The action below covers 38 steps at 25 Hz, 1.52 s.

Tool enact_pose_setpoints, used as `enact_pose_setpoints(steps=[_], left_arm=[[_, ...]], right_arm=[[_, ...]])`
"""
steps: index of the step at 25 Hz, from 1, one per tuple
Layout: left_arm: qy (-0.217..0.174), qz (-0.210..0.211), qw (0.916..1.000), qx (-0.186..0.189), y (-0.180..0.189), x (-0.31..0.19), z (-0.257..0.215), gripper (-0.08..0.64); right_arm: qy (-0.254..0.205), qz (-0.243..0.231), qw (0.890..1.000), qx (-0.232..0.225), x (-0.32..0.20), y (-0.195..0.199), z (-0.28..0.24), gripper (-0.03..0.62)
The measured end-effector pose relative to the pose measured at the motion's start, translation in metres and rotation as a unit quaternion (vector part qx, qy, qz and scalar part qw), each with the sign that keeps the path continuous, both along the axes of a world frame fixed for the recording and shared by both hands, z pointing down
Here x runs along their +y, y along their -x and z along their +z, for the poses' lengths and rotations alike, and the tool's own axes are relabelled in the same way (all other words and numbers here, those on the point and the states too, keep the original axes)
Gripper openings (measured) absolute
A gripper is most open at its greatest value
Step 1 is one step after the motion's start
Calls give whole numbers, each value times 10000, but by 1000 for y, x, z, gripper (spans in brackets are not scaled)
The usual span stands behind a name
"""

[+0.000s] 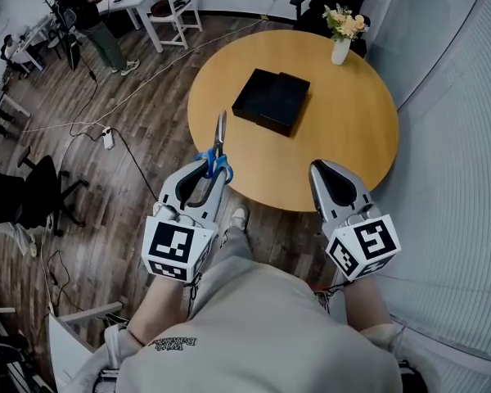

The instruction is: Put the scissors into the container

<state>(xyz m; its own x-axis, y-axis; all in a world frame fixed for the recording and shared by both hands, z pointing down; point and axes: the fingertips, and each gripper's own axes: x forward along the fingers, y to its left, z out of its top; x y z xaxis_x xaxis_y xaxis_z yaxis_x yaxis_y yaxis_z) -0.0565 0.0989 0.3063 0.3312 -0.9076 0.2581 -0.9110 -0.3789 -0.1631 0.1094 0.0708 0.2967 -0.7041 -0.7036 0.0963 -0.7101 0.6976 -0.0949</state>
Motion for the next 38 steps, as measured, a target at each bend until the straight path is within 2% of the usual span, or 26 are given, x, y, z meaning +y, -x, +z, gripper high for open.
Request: enact_pose_setpoints(steps=[11, 23, 30, 38], left_arm=[[295, 517, 9982, 51, 33, -100, 5, 95], [584, 1101, 9922, 44, 85, -216, 23, 95], [831, 1427, 9862, 139, 90, -269, 48, 95], [1228, 1652, 9786, -65, 82, -305, 73, 95]], right_arm=[[247, 287, 9992, 153, -87, 42, 13, 37], [528, 766, 9949, 381, -174, 94, 18, 37], [627, 1131, 9901, 541, -220, 101, 22, 37], [754, 1238, 9881, 508, -249, 95, 31, 37]])
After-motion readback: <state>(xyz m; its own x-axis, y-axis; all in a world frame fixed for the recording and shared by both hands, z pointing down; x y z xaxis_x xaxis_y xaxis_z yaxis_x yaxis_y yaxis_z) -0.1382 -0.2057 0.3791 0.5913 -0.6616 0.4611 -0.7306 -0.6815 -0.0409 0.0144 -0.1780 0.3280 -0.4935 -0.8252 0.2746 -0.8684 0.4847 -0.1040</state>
